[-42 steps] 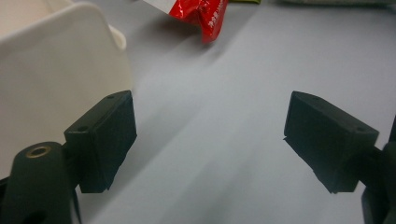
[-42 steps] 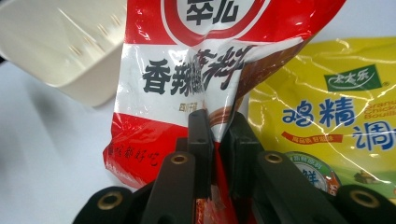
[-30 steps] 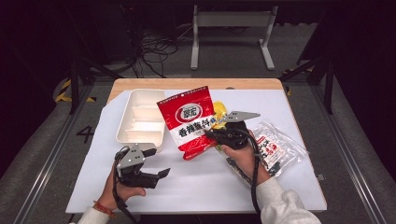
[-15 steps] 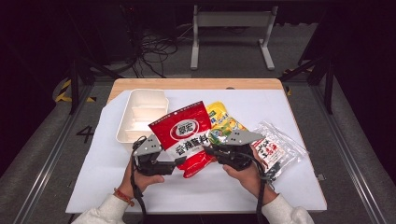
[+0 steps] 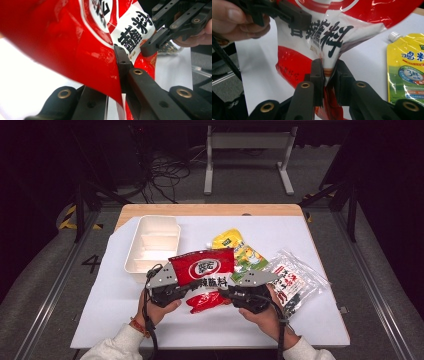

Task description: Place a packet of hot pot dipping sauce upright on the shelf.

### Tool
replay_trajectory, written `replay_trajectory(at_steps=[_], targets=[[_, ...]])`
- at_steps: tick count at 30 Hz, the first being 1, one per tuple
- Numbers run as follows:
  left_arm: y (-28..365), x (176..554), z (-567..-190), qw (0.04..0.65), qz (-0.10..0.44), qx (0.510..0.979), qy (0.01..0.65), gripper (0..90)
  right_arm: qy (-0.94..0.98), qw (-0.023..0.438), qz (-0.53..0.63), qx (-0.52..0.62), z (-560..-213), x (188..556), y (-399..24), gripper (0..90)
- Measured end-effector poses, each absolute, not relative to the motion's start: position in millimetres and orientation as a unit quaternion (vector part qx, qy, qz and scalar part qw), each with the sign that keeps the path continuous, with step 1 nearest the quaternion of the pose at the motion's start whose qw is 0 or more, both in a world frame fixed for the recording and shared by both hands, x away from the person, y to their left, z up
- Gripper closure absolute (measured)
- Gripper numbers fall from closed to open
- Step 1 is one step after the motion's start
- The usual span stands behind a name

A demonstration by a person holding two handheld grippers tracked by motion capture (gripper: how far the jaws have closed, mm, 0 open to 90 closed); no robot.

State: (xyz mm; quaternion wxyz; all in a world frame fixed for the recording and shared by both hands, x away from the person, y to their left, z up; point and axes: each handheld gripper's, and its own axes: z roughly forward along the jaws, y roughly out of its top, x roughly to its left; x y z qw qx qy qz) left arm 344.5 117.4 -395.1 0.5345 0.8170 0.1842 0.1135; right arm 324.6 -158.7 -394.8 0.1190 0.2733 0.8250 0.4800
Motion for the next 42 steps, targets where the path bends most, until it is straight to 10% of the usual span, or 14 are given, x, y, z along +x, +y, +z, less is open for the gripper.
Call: replay_trajectory(at_steps=[8,20,33,42], targets=[[125.0,343.5,-391.8,0.541,0.112,0.816,0.169,90.0,0.825,0.106,0.483,0.273,-395.5,323.7,-160.7,74.5],[134.3,341.1,-385.7,0.552,0.117,0.807,0.176,90.0,0.825,0.111,0.48,0.277,-388.6,305.8,-175.5,41.1],[144.4,340.0,-378.4,0.561,0.124,0.8,0.174,90.0,0.846,0.257,0.403,0.235,-389.1,279.4,-223.1,27.5],[149.3,340.7,-371.3,0.563,0.136,0.796,0.177,90.0,0.836,0.27,0.393,0.271,-395.4,275.1,-253.6,26.2]])
